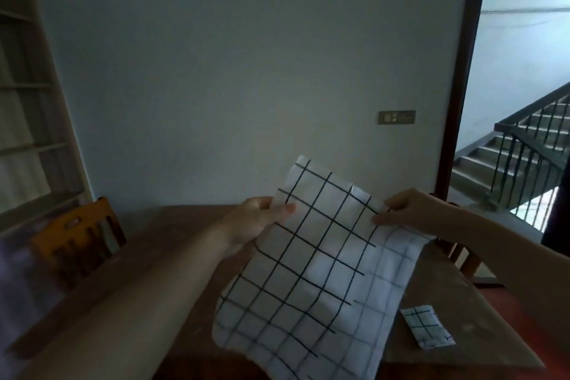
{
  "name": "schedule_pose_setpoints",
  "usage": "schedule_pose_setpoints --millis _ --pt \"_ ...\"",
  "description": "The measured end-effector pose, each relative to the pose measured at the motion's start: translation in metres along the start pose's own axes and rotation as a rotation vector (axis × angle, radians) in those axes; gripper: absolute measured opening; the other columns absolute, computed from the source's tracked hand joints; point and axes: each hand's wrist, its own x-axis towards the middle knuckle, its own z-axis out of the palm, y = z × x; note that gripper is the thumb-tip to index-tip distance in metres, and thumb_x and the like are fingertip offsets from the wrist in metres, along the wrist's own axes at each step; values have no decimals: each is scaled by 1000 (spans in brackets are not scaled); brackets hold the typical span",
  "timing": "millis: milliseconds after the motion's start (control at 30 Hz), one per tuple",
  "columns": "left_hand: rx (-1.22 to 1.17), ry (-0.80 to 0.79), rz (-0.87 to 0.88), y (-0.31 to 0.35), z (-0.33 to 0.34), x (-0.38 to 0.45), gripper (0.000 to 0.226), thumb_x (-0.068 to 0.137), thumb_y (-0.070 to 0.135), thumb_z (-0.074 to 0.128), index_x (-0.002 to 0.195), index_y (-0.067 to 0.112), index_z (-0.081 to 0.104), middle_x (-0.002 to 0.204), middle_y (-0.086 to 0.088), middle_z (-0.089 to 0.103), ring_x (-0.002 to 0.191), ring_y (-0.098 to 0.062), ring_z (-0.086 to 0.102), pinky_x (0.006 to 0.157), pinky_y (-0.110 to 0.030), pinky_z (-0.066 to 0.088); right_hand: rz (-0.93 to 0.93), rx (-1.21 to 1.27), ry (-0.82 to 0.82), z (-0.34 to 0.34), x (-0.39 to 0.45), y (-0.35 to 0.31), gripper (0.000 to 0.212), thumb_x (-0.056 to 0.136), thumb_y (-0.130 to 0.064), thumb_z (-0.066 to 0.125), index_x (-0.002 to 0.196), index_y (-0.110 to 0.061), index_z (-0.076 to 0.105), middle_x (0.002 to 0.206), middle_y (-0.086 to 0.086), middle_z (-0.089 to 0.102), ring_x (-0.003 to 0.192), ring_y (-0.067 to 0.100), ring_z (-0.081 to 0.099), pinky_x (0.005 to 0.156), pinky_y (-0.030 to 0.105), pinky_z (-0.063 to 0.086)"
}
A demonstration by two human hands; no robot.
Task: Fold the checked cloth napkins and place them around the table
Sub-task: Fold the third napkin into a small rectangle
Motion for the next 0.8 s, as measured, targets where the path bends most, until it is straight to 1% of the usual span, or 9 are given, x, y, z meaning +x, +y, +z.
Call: schedule_pose_setpoints --millis 133,200,300,367,433,500,567,633,800 --pt "-39 112 48 20 26 -8 6 88 22 71 91 16 72 90 6 75 89 -4 68 76 -15 50 -29 12 57 -24 -17 4 43 79 -37 77 54 -14 51 47 -9 33 43 6 31 50 23 25" --pt "-66 164 58 25 39 -10 9 87 22 72 91 14 75 91 1 77 92 -12 71 83 -24 52 35 41 78 -34 -31 16 45 78 -41 77 55 -13 50 50 -6 33 44 8 32 47 19 26" --pt "-157 206 50 30 60 -13 14 86 19 73 95 9 75 95 -10 77 95 -26 72 85 -34 56 103 173 118 -40 -52 37 36 77 -37 78 67 -3 68 49 -3 45 42 7 44 44 18 34" --pt "-179 209 50 32 75 -16 16 86 16 72 99 8 74 96 -11 77 92 -26 73 78 -31 57 57 269 169 -44 -60 46 42 75 -38 79 80 3 72 58 5 57 52 13 55 53 24 43" --pt "-190 216 63 33 86 -18 17 86 16 72 101 9 74 96 -9 77 92 -24 73 77 -31 57 0 386 258 -47 -65 51 50 66 -46 82 83 0 73 75 22 66 69 31 62 69 43 53" --pt "-216 236 55 35 95 -21 17 86 15 72 102 10 73 96 -8 77 93 -24 72 80 -35 56 -28 497 327 -51 -69 52 36 69 -40 82 83 -8 76 86 25 71 80 43 66 81 55 55" --pt "-269 221 30 36 103 -23 15 87 15 71 101 10 74 98 -11 77 93 -26 73 79 -38 57 -62 598 349 -54 -74 53 25 75 -32 79 84 -9 77 86 22 71 79 38 68 81 51 55" --pt "-329 212 2 37 111 -24 13 88 16 69 98 8 74 98 -13 76 90 -28 73 76 -38 58 -78 700 307 -54 -79 54 29 73 -29 77 90 -6 75 88 19 72 79 31 70 77 43 57" --pt "-324 275 -25 31 125 -25 15 87 22 71 98 12 74 94 -6 77 92 -24 71 78 -37 55 -10 643 292 -46 -86 66 25 71 -21 81 85 -2 75 81 17 73 75 30 71 76 41 58"
